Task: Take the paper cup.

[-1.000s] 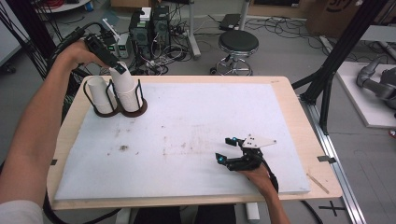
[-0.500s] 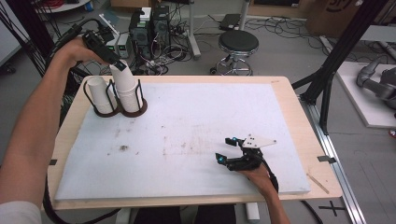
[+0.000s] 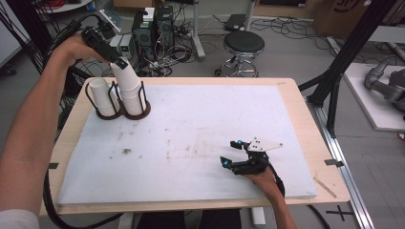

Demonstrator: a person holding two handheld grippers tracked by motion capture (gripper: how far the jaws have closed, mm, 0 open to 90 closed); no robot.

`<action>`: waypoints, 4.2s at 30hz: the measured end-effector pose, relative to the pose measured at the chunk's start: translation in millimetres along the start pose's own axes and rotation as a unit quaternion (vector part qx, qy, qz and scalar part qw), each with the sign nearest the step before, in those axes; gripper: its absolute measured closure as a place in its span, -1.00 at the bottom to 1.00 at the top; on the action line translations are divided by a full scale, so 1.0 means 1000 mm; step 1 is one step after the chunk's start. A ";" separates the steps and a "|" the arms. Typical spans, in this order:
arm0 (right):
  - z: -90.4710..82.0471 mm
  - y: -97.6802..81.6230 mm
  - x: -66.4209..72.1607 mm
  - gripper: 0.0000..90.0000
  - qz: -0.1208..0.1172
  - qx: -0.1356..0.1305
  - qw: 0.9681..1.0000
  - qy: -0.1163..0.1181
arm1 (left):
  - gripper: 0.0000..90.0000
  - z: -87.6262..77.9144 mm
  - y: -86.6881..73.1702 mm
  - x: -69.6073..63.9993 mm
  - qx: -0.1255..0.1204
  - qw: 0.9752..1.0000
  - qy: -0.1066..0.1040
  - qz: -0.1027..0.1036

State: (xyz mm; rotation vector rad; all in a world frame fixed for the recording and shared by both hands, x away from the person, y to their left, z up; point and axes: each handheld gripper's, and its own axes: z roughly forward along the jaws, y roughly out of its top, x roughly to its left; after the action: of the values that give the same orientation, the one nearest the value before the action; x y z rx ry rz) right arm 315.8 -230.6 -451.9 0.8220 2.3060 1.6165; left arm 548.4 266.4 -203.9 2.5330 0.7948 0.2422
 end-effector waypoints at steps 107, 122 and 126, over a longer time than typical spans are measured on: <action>-0.001 -0.001 0.002 -0.52 -0.009 -0.003 1.000 0.000 | -0.19 -0.100 -0.037 -0.067 -0.166 0.984 0.058 0.022; 0.000 0.000 0.000 -0.53 0.000 0.001 1.000 0.003 | -0.19 -0.082 -0.072 -0.083 -0.247 0.969 0.018 0.010; 0.000 0.000 0.000 -0.52 -0.002 -0.001 1.000 0.000 | -0.19 -0.079 -0.081 -0.089 -0.269 0.963 0.010 0.001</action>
State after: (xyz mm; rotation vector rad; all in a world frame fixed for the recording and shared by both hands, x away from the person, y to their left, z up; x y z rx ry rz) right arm 315.9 -230.6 -452.0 0.8156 2.3054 1.6168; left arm 411.5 303.9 -176.9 2.0199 0.6276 0.4234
